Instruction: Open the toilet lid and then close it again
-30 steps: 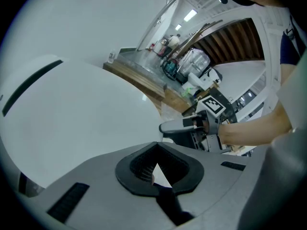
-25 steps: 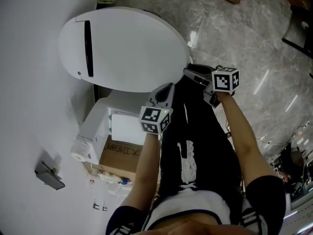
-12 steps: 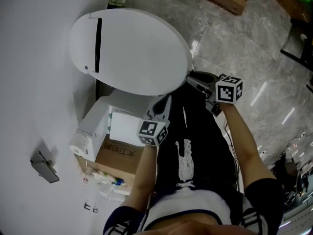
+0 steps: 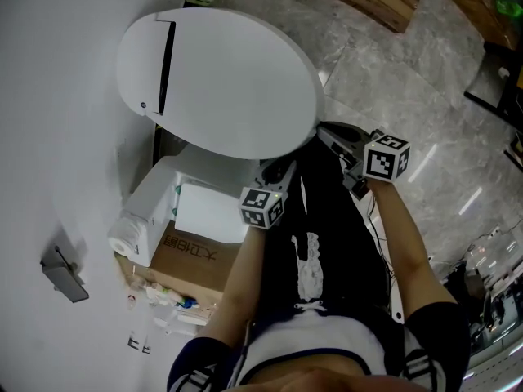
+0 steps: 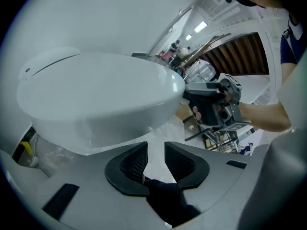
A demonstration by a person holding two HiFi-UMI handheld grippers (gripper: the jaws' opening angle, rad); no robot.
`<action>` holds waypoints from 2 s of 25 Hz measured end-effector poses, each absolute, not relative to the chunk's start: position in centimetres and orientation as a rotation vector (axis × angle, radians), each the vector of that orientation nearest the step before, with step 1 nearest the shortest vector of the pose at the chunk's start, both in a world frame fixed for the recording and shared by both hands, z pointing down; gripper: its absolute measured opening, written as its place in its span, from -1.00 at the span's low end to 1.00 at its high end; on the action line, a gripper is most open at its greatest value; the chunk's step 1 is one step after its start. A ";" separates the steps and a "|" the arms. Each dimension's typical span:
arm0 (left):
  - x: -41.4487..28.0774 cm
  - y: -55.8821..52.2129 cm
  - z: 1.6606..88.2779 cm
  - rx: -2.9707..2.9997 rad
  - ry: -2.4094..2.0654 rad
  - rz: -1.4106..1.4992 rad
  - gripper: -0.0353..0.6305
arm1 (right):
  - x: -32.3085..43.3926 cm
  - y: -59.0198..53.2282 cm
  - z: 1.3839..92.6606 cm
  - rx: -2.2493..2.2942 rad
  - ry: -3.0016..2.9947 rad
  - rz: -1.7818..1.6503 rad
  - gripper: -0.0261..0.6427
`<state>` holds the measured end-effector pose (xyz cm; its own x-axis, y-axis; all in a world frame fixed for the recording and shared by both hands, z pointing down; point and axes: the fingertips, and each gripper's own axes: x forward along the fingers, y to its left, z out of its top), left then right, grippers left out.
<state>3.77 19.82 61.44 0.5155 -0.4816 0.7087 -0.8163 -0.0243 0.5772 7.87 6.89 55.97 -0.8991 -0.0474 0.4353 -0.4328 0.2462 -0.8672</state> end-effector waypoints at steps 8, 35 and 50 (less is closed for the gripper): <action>2.4 18.1 61.3 1.497 -1.298 0.097 -0.84 | 7.8 6.7 55.4 0.453 -2.208 1.699 -0.81; -3.4 16.4 48.6 1.461 -1.533 -0.263 -0.88 | 1.6 5.7 42.0 0.152 -2.431 1.693 -0.85; -6.1 15.6 45.2 1.392 -1.716 -0.344 -0.88 | -2.5 4.4 39.2 0.046 -2.337 1.710 -0.64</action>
<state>-6.14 15.61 45.20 0.0093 -0.8936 0.4487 -0.6518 0.3349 0.6804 -2.51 4.44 39.25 -0.9695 0.1182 0.2148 -0.1689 0.3129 -0.9346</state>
